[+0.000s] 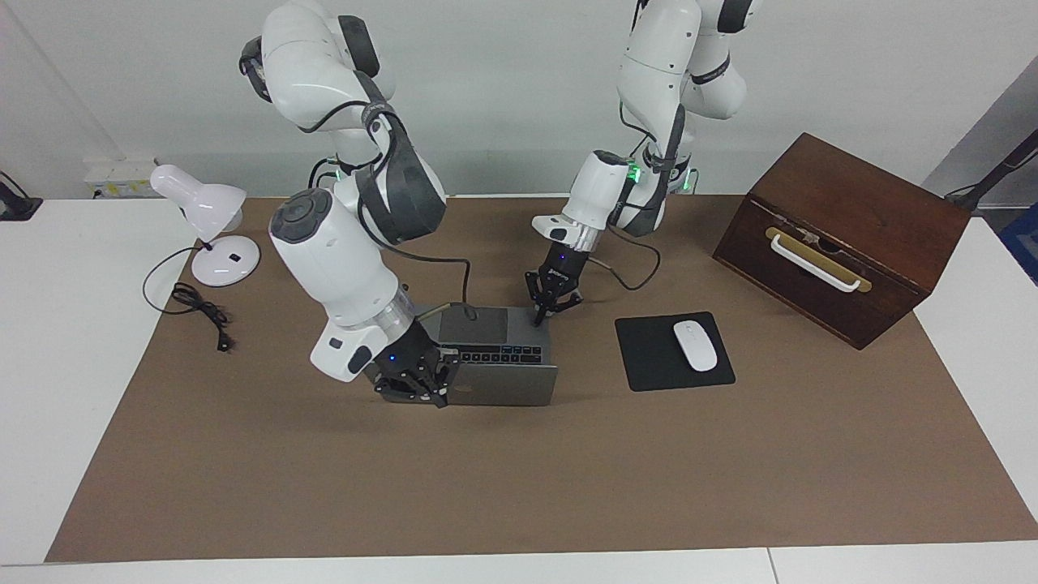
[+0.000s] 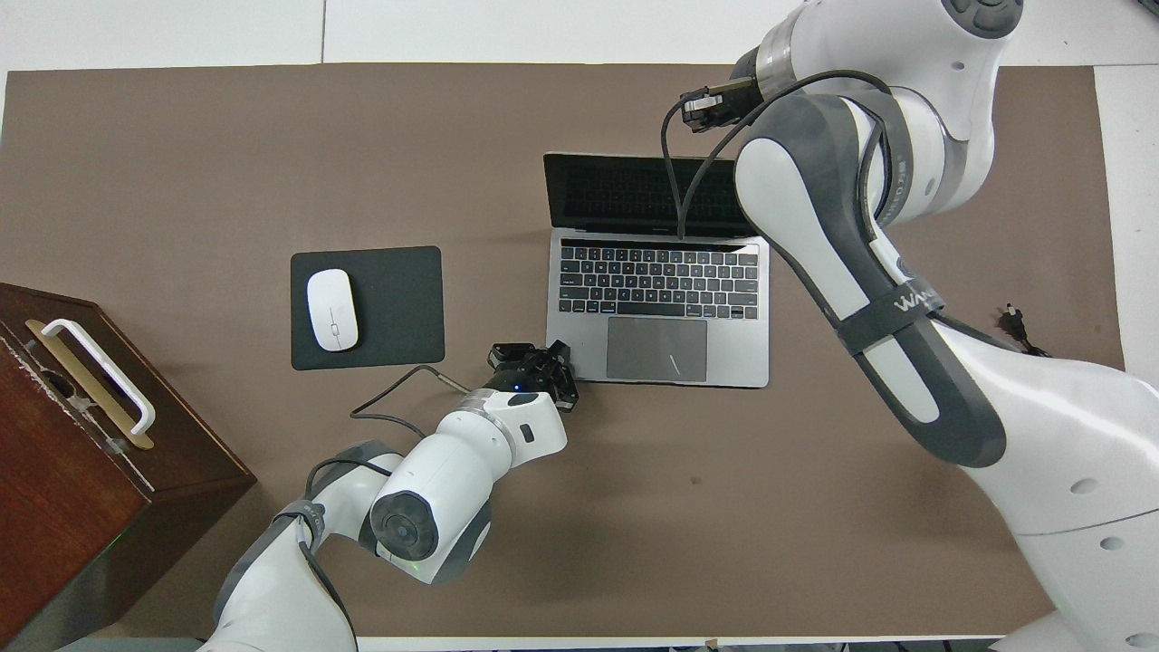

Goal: Close laptop with both arms
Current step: 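Press the left gripper on the laptop base's near corner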

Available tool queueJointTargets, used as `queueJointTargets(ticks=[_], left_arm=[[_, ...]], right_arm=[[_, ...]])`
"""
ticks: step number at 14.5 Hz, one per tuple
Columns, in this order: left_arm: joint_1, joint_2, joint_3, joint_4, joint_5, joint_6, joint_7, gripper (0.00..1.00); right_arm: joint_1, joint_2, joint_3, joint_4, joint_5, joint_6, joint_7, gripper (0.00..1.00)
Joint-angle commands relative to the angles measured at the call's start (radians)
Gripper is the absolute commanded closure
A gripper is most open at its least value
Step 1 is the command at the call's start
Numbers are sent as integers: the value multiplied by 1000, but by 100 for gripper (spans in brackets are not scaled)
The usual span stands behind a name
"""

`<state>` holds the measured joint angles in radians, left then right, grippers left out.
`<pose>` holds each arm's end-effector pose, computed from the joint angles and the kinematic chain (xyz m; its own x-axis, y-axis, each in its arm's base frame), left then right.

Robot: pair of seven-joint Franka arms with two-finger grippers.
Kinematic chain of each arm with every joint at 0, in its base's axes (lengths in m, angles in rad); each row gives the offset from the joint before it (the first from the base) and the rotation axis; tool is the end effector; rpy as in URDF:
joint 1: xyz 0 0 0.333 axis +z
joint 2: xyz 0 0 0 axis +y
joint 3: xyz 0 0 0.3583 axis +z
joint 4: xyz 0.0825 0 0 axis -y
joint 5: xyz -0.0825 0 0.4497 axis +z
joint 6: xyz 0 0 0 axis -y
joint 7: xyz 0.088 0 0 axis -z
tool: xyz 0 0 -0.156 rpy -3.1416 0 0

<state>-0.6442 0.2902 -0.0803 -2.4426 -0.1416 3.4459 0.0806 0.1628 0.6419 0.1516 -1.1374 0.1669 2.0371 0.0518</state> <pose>0.4636 -0.3867 0.2121 0.6129 -0.4463 0.6520 -0.6067 -0.7945 0.0265 0.8255 0.2490 0.4370 0.9639 0.1285 0.2330 0.1898 -0.9458 -0.2636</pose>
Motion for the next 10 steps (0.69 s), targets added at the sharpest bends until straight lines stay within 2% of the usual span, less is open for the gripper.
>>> queueJointTargets(ticks=[1,5,10], left_arm=[[18,29,0,-7,-12,16,65,100],[17,44,0,-7,-12,18,79,100],[11,60,-1,-7,-12,47,79,100]], right_arm=[[1,-10,8,-25,-1,-15,40,100],[1,-33,9,-76,2,-17,83,100],[-11,-53,13,-128,83,-57,106,100]])
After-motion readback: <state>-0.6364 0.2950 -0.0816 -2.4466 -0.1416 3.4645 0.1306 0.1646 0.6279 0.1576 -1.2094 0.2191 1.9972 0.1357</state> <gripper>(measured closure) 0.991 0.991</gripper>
